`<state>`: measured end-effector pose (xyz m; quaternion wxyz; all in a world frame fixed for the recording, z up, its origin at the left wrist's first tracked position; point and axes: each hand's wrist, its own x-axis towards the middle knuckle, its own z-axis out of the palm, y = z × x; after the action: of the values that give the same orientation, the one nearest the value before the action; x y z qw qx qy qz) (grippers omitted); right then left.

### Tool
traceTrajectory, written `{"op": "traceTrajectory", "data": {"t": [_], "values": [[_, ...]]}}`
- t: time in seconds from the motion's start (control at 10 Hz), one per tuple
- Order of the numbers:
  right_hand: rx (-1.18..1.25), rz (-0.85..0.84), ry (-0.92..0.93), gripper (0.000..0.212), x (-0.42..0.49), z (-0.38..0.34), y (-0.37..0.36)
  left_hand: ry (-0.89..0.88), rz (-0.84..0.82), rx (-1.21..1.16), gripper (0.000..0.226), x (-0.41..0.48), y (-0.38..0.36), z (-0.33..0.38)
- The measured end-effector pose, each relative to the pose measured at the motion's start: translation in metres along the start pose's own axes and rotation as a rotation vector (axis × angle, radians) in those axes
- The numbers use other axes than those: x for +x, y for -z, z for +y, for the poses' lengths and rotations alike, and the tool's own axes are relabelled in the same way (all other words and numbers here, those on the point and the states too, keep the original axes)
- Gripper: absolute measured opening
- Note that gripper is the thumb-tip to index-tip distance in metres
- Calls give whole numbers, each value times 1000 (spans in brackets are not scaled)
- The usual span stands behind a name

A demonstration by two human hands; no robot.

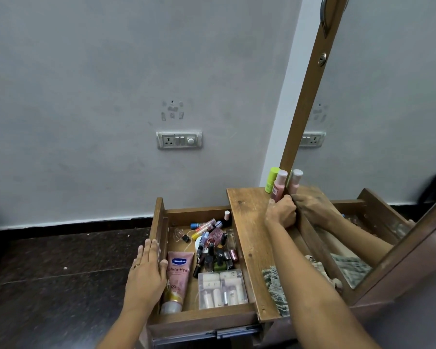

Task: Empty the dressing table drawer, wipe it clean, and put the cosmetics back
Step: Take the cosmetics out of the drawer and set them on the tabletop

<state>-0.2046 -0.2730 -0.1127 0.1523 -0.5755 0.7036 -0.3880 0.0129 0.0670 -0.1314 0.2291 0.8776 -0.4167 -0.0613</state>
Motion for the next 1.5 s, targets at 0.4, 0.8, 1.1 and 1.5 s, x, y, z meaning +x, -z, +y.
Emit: {"op": "traceTrajectory", "data": {"t": [0.4, 0.8, 1.1, 1.5], "values": [[93, -571, 382, 27, -150, -88, 59, -29, 0, -36, 58, -4, 4, 0], [-670, -894, 754, 41, -166, -83, 17, -45, 10, -41, 58, -1, 3, -2], [-523, -878, 799, 23, -172, -80, 22, -30, 2, -39, 59, -1, 2, -1], [-193, -671, 609, 13, -90, -126, 104, -35, 11, -40, 59, 1, -3, -4]]}}
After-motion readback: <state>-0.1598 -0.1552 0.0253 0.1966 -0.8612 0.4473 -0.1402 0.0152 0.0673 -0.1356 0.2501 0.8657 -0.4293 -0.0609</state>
